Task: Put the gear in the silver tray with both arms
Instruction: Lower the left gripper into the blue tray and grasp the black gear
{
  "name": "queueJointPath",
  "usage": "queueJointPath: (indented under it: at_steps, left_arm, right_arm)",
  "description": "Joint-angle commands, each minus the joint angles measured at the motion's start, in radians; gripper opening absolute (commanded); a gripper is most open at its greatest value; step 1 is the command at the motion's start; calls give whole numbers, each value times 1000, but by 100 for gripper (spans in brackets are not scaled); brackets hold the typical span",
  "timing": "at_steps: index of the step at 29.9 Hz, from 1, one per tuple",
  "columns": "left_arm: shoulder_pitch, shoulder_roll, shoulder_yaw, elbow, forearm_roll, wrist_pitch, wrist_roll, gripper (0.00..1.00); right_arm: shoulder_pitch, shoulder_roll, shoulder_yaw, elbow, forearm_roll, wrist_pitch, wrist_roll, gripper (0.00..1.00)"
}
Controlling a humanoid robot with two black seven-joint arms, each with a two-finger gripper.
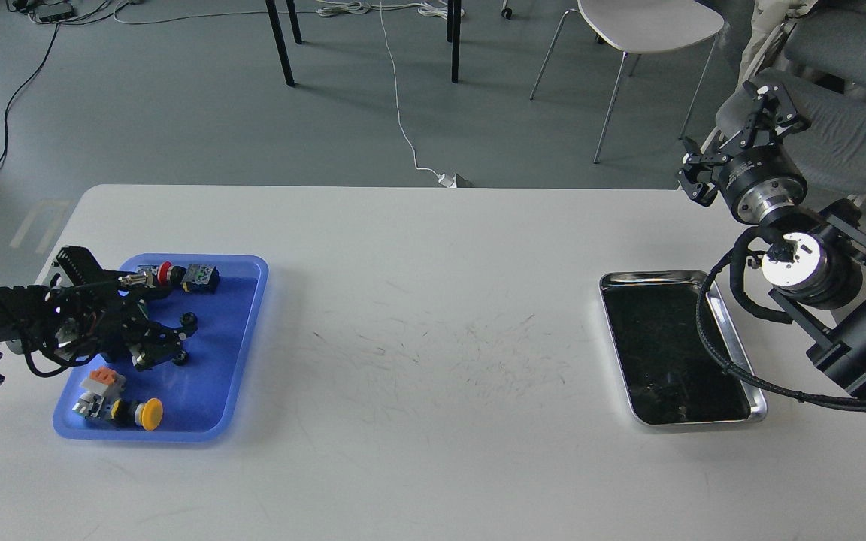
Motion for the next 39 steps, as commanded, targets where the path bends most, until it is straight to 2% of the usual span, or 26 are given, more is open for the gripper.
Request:
queueJointPath:
  at_steps: [1,6,11,31,33,37,39]
  left_arm:
    - [0,-3,14,8,-2,10,0,67]
    - [3,-3,11,2,-5,10,0,64]
    - [3,-3,14,2,-5,10,0,52]
    - [1,-7,11,-18,-5,10,0,41]
    - [4,-7,11,-20,-3,10,0,33]
    - [7,-13,11,-18,-5,10,0,33]
    - [9,-13,14,-18,-3,10,0,27]
  right_arm:
    - [1,0,-1,-1,0,0,0,99]
    - [1,0,-4,-2,0,0,0,99]
    - [0,0,-9,-4,-2,0,0,99]
    - [0,5,-18,-7,-2,2,0,99]
    - [0,5,-18,-7,-2,2,0,99]
    - [0,5,-18,-7,-3,2,0,99]
    - [-2,5,-18,-7,-3,2,0,99]
